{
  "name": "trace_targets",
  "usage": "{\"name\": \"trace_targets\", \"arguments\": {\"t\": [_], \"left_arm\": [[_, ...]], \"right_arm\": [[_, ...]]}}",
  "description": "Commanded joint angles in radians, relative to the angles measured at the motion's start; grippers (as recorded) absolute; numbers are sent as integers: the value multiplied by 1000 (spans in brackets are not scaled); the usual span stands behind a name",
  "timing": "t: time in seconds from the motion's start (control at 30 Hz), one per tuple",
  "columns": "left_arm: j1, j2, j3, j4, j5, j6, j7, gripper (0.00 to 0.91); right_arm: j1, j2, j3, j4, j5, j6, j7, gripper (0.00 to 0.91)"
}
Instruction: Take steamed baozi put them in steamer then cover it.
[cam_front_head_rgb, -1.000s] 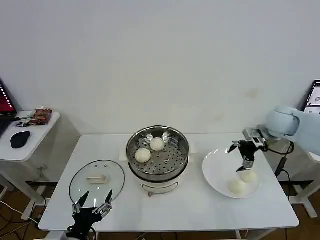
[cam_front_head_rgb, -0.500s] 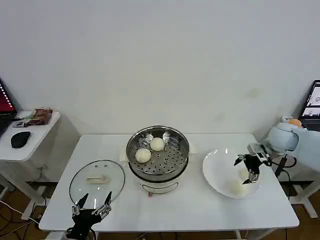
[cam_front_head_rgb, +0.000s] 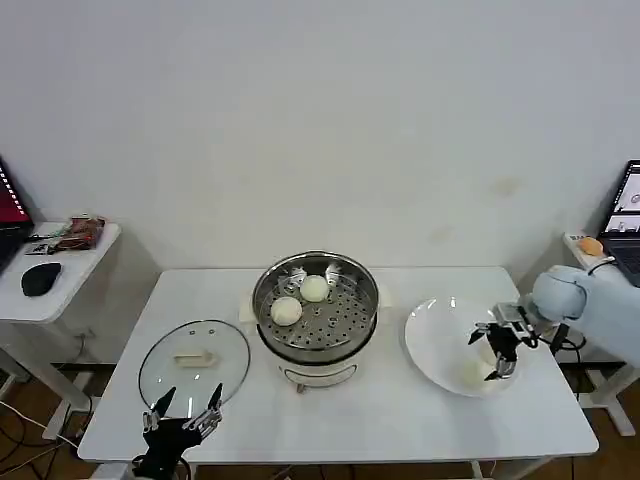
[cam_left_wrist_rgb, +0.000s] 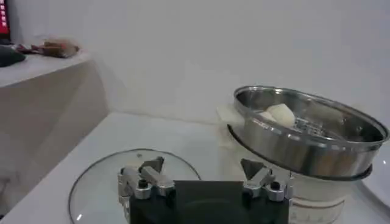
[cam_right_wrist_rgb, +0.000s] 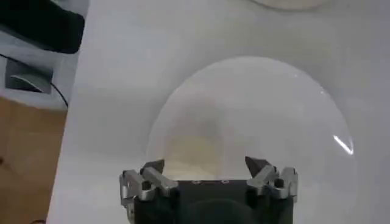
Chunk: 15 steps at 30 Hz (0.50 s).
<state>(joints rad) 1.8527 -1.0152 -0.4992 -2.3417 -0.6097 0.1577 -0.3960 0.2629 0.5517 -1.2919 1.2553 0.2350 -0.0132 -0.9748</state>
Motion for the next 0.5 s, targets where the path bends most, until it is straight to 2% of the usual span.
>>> {"name": "trace_targets", "arguments": {"t": [0.03, 0.37, 0.43, 0.5], "left_arm": [[2, 0, -1, -2, 1, 1, -1, 907], [6, 2, -4, -4, 3, 2, -2, 907], [6, 4, -5, -6, 3, 3, -3, 907], [6, 4, -4, -8, 3, 3, -3, 907]], "right_arm": [[-80, 11, 68, -46, -24, 1, 7, 907], [-122, 19, 109, -51, -14, -36, 1, 836], [-125, 16, 110, -48, -9, -40, -2, 776], [-130, 15, 117, -48, -5, -47, -1, 756]]}}
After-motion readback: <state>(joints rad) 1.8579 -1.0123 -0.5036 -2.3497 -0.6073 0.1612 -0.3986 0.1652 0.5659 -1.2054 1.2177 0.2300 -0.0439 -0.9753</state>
